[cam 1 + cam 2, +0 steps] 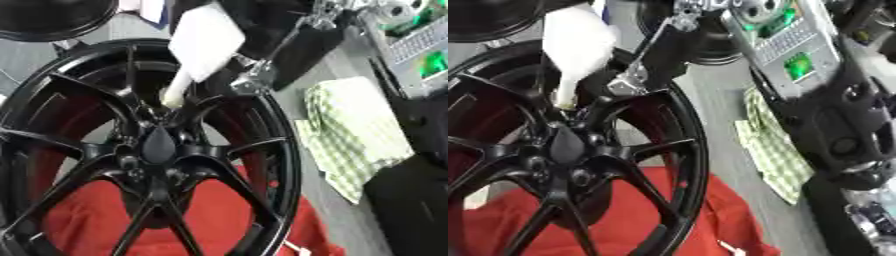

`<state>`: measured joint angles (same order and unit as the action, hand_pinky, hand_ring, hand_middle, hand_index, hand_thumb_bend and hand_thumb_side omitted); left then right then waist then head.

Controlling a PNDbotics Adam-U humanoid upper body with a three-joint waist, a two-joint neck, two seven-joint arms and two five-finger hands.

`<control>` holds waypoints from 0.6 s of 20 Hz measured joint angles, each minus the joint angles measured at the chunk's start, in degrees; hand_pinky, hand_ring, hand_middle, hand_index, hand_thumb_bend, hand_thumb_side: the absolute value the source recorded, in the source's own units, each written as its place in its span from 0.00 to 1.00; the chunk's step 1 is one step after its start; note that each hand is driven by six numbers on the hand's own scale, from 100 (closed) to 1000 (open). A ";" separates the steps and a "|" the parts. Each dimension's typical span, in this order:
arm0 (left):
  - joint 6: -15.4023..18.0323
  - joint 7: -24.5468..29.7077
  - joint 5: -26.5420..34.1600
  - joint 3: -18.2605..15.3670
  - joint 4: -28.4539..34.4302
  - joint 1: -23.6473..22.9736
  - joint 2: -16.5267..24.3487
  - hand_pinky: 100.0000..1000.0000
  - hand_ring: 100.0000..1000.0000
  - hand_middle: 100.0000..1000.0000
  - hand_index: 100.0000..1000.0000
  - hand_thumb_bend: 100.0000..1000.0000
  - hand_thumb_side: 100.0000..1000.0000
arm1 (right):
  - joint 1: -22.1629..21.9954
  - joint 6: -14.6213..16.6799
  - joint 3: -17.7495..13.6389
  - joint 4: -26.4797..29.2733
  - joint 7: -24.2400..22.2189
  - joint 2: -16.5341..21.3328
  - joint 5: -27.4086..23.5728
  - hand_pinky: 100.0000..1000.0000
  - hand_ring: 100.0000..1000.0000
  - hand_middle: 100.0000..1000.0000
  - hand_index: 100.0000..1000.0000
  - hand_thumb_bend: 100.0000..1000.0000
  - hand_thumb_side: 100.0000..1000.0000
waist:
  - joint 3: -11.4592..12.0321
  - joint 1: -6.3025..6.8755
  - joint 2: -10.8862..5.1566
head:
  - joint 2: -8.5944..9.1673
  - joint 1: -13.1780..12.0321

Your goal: Pull the pin out of the wheel hub.

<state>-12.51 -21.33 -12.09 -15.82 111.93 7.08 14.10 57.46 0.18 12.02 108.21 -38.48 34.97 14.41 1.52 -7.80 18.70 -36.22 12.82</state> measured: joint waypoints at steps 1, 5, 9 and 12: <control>0.00 0.00 0.00 -0.01 0.00 0.00 0.00 0.74 0.58 0.50 0.63 0.00 0.79 | -0.02 -0.52 -0.96 -0.43 1.04 0.84 -0.78 0.72 0.59 0.17 0.39 0.00 0.00 | -0.01 0.00 0.00 | 0.11 -0.03; -0.03 -0.02 0.00 -0.25 0.00 -0.08 0.00 0.74 0.58 0.50 0.63 0.00 0.79 | -1.13 -2.35 -4.99 -1.85 5.41 5.12 -4.02 0.72 0.59 0.16 0.39 0.00 0.00 | -0.31 0.01 0.00 | 0.12 -0.38; -0.04 -0.04 0.00 -0.32 0.00 -0.22 -0.01 0.74 0.58 0.50 0.63 0.00 0.79 | -3.39 -3.71 -8.67 -3.18 9.28 9.68 -7.27 0.72 0.59 0.16 0.39 0.00 0.00 | -0.81 0.12 0.00 | 0.13 -0.96; -0.05 -0.05 0.00 -0.32 0.00 -0.38 -0.01 0.74 0.58 0.50 0.63 0.00 0.79 | -6.41 -4.57 -12.00 -4.79 12.34 14.33 -9.74 0.72 0.59 0.16 0.39 0.00 0.00 | -1.21 0.48 0.00 | 0.12 -1.43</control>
<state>-12.56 -21.38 -12.09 -16.15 111.93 6.70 14.09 51.05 -4.39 0.02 103.43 -26.13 49.30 4.67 0.32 -7.32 18.70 -36.10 11.39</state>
